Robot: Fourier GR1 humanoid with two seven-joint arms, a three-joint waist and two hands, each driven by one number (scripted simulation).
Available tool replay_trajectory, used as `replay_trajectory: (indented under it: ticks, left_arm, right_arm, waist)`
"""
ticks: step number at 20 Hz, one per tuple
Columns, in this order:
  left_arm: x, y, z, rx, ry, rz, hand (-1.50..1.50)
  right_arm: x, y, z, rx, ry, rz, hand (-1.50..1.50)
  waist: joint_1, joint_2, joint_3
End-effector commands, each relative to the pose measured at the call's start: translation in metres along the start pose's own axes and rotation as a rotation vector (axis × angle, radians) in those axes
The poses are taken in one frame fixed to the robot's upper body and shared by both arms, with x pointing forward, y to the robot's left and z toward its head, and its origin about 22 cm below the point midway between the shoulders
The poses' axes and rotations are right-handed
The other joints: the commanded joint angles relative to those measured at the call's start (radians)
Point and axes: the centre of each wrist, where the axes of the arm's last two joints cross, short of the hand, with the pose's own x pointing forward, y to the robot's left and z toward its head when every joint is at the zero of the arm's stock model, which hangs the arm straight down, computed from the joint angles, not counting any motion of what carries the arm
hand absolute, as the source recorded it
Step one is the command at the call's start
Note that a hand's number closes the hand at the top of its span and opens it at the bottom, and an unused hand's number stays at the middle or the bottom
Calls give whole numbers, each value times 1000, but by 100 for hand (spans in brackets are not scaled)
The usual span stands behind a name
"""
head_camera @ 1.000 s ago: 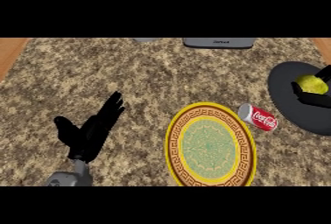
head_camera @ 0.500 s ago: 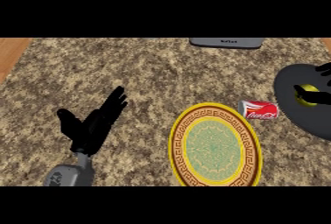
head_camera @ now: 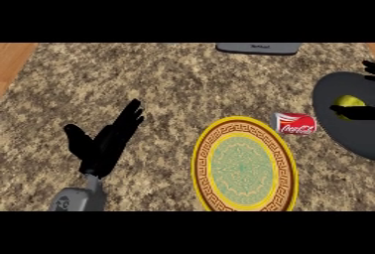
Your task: Pick the pear from the plate and place it in the pan
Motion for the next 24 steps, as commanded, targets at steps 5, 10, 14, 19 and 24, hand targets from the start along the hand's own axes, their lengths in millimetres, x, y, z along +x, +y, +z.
replay_trajectory:
  ticks: [5, 10, 14, 19, 24]
  left_arm:
    - [8, 14, -2, 0, -13, 1, 0]
    - [5, 2, 5, 18, -19, 8, 0]
    - [1, 3, 8, 4, -9, 2, 0]
    - [0, 2, 7, 11, -8, 5, 0]
    - [-12, 4, 12, 30, 1, 18, 0]
  right_arm:
    - [-2, -24, -5, -47, 34, -373, -150]
    - [-35, -54, 24, 77, 52, -468, -150]
    - [-52, -88, 43, 151, 18, -528, -150]
    - [-70, -105, 67, 197, -4, -563, -150]
    - [-76, -128, 78, 228, -19, -572, -150]
  waist:
    - [-7, 4, 0]
    - [-11, -2, 1]
    - [-22, -4, 1]
    - [-23, -1, 5]
    - [-33, -8, 3]
